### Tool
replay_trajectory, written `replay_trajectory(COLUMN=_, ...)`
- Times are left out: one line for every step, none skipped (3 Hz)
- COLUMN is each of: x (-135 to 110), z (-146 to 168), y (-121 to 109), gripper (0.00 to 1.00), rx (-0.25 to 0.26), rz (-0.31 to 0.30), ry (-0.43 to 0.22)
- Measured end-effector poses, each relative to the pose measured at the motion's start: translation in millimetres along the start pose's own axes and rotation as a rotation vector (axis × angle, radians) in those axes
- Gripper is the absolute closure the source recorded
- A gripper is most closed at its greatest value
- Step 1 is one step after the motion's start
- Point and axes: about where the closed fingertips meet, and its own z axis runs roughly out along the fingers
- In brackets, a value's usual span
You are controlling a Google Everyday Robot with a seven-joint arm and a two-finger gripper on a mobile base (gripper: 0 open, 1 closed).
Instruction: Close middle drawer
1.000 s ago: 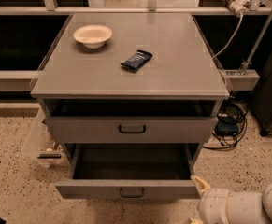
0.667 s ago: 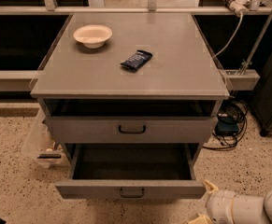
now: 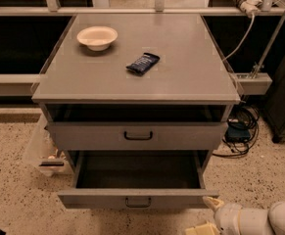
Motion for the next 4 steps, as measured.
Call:
replay_trajectory(x=-2, z=-1, y=0, gripper=0.41, rx=0.003, rz=-0.004, ry=0.001)
replay_trajectory(x=-2, z=-1, y=0, gripper=0.64, rx=0.003, rz=-0.004, ry=0.001)
replay_trajectory(x=1, z=2, y=-4, gripper=0.88, rx=-0.001, rz=0.014, ry=-0.025)
replay_trajectory(x=5, z=22, y=-45, gripper=1.0, rx=0.031, rz=0.046, ry=-0.088)
